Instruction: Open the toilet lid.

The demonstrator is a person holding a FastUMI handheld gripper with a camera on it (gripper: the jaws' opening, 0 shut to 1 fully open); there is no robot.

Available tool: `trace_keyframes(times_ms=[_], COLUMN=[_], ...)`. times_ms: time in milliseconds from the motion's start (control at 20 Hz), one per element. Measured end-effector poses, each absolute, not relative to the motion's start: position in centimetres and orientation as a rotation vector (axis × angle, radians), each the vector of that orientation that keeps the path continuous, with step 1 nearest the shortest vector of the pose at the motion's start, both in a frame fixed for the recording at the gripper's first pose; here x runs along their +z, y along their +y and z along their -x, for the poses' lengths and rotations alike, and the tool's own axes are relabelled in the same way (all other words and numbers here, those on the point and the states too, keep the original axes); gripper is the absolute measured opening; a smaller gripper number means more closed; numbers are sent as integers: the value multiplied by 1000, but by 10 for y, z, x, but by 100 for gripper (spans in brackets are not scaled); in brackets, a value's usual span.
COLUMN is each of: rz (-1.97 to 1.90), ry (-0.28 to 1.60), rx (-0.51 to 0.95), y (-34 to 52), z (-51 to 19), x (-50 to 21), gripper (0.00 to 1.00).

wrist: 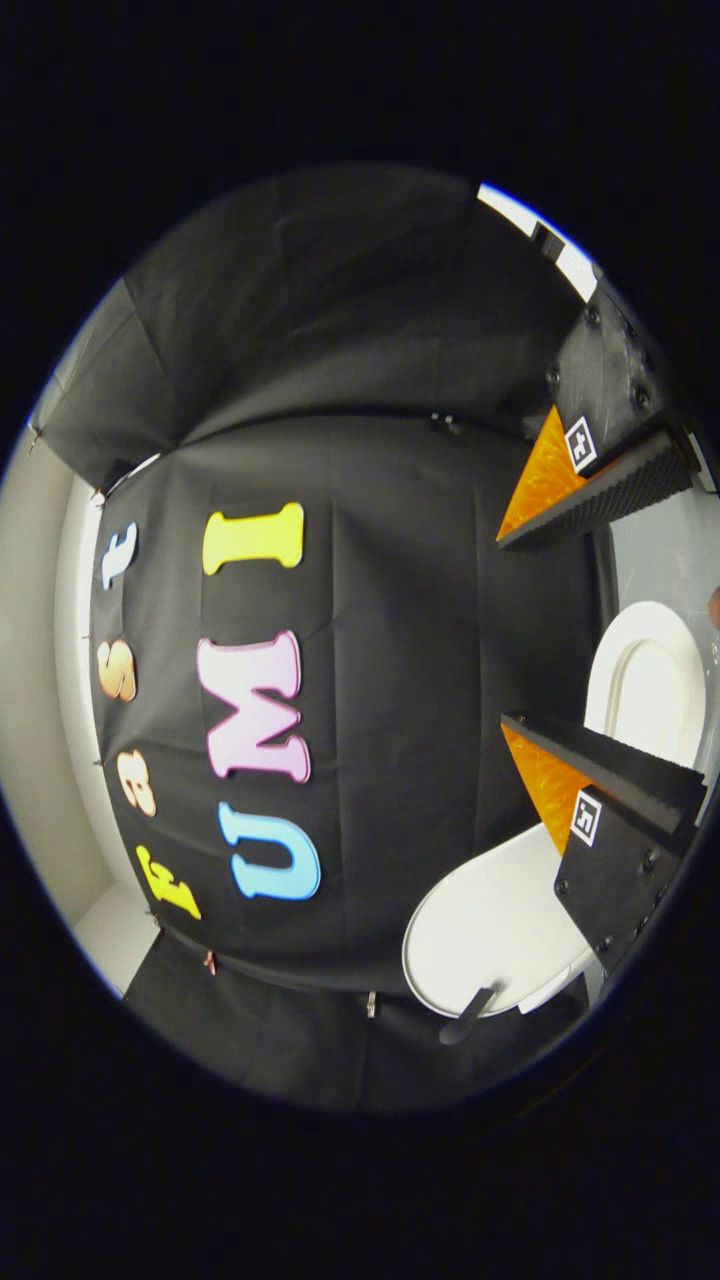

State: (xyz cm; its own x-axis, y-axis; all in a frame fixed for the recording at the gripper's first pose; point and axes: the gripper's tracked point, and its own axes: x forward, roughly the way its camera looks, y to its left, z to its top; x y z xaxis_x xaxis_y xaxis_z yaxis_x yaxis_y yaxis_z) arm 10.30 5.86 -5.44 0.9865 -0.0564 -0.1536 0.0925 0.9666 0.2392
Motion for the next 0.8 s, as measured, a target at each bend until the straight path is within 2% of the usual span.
trace_keyframes(times_ms=[300, 800], rz=[-222, -149], ry=[50, 46], rx=[-133, -109], y=[13, 11], z=[-82, -69], x=[-44, -53], gripper=[99, 99])
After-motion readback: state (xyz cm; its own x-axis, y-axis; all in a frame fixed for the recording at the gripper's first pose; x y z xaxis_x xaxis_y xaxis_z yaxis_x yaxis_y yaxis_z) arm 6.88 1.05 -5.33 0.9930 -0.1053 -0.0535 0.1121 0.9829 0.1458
